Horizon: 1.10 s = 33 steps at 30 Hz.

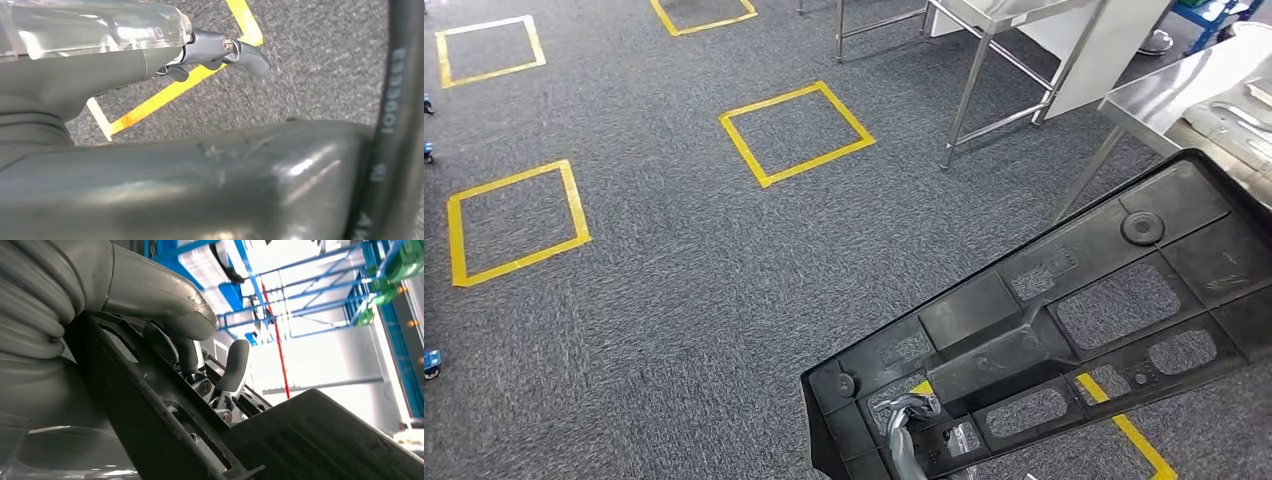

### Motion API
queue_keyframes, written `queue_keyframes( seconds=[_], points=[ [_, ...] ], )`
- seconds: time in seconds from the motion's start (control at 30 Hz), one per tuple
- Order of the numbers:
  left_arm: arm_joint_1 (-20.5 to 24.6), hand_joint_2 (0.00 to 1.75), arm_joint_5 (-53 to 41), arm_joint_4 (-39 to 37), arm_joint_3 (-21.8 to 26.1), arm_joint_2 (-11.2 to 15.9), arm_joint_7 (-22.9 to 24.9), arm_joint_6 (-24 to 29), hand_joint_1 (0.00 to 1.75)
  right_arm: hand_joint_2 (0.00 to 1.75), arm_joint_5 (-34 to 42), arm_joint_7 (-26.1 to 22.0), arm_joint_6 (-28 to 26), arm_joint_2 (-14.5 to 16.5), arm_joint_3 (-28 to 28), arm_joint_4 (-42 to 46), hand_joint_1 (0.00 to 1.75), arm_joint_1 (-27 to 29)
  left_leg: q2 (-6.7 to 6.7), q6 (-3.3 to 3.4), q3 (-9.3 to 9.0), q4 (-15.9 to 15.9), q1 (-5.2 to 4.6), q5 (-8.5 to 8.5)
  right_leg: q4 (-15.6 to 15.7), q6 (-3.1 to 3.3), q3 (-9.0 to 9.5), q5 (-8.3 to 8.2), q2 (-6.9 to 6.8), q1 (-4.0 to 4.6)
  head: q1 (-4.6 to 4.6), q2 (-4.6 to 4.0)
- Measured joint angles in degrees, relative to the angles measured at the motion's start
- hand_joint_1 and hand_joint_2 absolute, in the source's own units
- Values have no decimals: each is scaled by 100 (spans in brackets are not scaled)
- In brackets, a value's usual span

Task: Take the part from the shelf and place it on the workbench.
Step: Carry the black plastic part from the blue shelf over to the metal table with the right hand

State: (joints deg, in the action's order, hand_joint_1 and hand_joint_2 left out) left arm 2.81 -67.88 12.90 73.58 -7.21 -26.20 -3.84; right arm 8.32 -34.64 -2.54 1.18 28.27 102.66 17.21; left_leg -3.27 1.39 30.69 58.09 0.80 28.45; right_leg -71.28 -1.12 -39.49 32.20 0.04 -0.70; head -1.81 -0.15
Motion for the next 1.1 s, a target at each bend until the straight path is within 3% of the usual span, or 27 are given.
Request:
queue_keyframes(
  seconds=[0.07,0.13,0.17,0.23,0.3,0.37,0.43,0.47,0.5,0.53,0.6,0.67,0.73,0.8,0.87,0.93,0.97,1.0,1.03,1.1],
  points=[
    [13,0,9,0,24,-2,10,-7,0,175,-34,-9,-51,0,-2,3,175,6,-117,-29,-38,1,-13,29,752,56,412,-335,-226,42,0,0],
    [16,0,13,0,44,-7,18,-11,0,175,-101,-15,-134,0,-9,18,175,24,-219,-79,-69,5,-34,62,1229,119,655,-445,-426,112,0,0],
    [18,0,16,0,52,-8,23,-11,0,175,-139,-16,-176,0,-21,32,175,50,-275,-105,-82,3,-43,73,1282,137,666,-425,-439,139,0,0],
    [32,0,28,0,60,-7,34,-7,0,175,-205,-10,-257,2,-61,74,175,137,-358,-157,-118,3,-42,106,1320,177,664,-452,-302,124,0,0],
    [40,0,23,1,63,-5,18,32,0,175,-268,3,-313,8,-118,128,175,225,-155,-210,-62,213,-25,280,1382,236,700,-489,-174,77,-1,0],
    [21,0,32,1,68,-5,-42,76,0,175,-326,30,-329,18,-175,160,175,293,161,-247,216,853,-4,637,1404,277,717,-504,-38,54,-2,0],
    [11,0,98,0,95,-11,-100,76,0,175,-403,72,-340,33,-227,162,175,367,265,-270,522,1482,0,854,1392,288,717,-503,123,59,-2,0],
    [21,0,134,0,116,-14,-113,67,0,175,-450,91,-350,42,-249,162,175,405,279,-275,572,1549,0,803,1380,286,718,-501,207,61,-2,0],
    [38,0,155,0,141,-16,-116,55,0,175,-501,106,-368,50,-267,162,175,435,294,-273,517,1392,1,642,1363,280,719,-496,289,59,-2,0],
    [54,0,164,0,163,-17,-114,44,0,175,-558,119,-393,61,-282,162,175,458,349,-266,380,1058,5,415,1338,267,719,-486,370,55,-2,0],
    [71,0,162,0,194,-18,-108,22,0,175,-672,145,-451,86,-310,167,175,487,623,-235,101,388,26,133,1266,222,686,-458,525,51,-2,0],
    [72,0,153,0,204,-20,-96,10,0,175,-756,166,-496,109,-330,187,175,522,793,-189,3,132,28,110,1218,155,623,-458,663,44,-1,0],
    [83,0,150,0,205,-36,-88,4,0,175,-800,172,-514,118,-343,209,175,568,676,-116,-8,95,22,82,1217,84,575,-483,772,26,-2,0],
    [101,0,147,0,205,-57,-88,1,0,175,-832,175,-544,120,-362,230,175,604,532,-35,-23,41,37,39,1054,24,483,-372,575,35,0,0],
    [93,0,134,0,206,-64,-80,8,0,175,-904,176,-620,126,-390,251,175,621,374,15,-27,9,33,25,478,-30,206,-40,213,38,1,0],
    [75,0,101,0,207,-66,-59,35,0,175,-1013,176,-732,145,-430,268,175,656,204,33,-24,8,20,36,-186,-74,-118,227,65,9,1,0],
    [73,0,79,0,207,-71,-50,55,0,175,-1067,176,-786,158,-454,282,175,690,128,33,-28,10,17,45,-304,-85,-172,223,38,-2,1,0],
    [76,0,50,0,207,-82,-43,75,0,175,-1130,177,-840,173,-479,304,175,727,58,27,-38,10,16,56,-206,-86,-115,113,14,-8,1,0],
    [82,0,21,0,205,-97,-40,95,0,175,-1209,178,-901,193,-504,334,175,762,-5,18,-56,9,16,69,93,-73,50,-67,-27,-6,1,0],
    [87,0,-40,0,200,-144,-39,128,0,175,-1480,190,-1099,255,-563,412,175,820,-118,-19,-102,12,1,106,868,2,475,-380,-265,47,1,0]
  ],
)
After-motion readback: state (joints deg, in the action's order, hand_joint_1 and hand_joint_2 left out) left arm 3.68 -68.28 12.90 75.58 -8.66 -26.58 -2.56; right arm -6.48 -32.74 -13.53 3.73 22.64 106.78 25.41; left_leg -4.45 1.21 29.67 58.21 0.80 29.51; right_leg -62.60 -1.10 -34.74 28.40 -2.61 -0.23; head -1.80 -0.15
